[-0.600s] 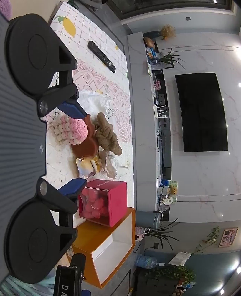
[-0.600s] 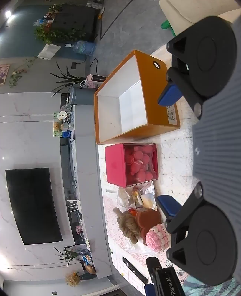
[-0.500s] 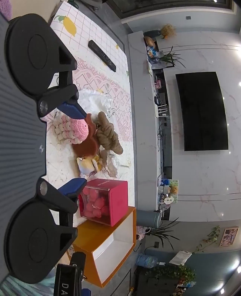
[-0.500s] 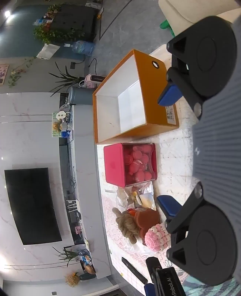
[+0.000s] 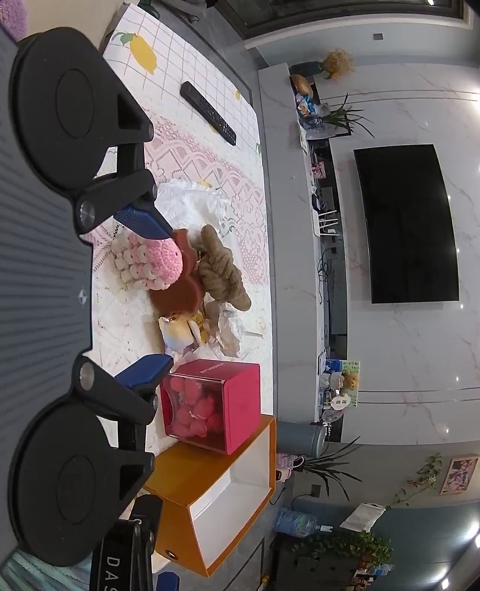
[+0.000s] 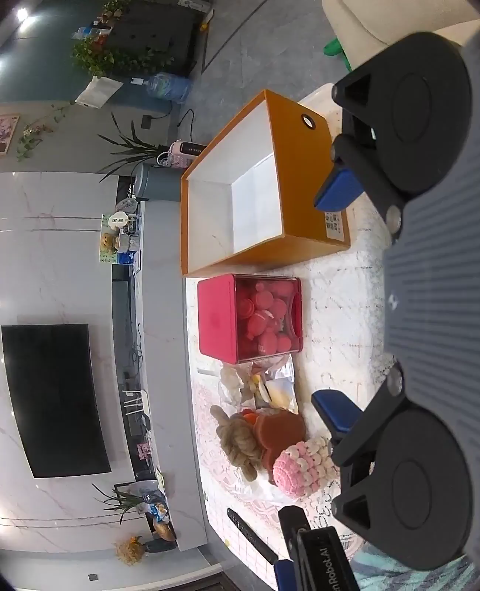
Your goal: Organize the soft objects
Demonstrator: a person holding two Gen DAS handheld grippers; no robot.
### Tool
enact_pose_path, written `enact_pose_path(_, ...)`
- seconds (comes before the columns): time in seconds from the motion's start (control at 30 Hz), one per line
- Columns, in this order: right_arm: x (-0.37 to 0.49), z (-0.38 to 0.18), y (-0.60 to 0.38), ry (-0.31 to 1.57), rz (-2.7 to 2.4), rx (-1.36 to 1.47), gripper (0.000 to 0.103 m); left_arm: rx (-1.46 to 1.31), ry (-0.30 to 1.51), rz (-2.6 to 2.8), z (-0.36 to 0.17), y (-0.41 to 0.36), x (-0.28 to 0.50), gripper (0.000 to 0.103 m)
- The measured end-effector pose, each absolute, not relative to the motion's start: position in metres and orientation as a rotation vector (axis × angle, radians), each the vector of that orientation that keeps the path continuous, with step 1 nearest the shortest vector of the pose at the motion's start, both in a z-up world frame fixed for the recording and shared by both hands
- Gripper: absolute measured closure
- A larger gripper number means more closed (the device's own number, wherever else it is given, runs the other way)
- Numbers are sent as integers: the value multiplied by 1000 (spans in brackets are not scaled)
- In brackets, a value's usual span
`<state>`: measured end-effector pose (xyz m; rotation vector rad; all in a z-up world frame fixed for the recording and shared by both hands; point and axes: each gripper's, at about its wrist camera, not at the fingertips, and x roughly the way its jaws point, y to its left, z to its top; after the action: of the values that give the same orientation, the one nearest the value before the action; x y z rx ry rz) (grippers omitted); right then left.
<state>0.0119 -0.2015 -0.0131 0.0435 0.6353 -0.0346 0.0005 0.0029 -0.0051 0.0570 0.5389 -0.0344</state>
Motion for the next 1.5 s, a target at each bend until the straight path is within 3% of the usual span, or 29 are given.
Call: enact_pose_path(1.5, 15, -18, -200, 665, -30, 59, 3, 65, 557, -38, -8, 2, 0, 19)
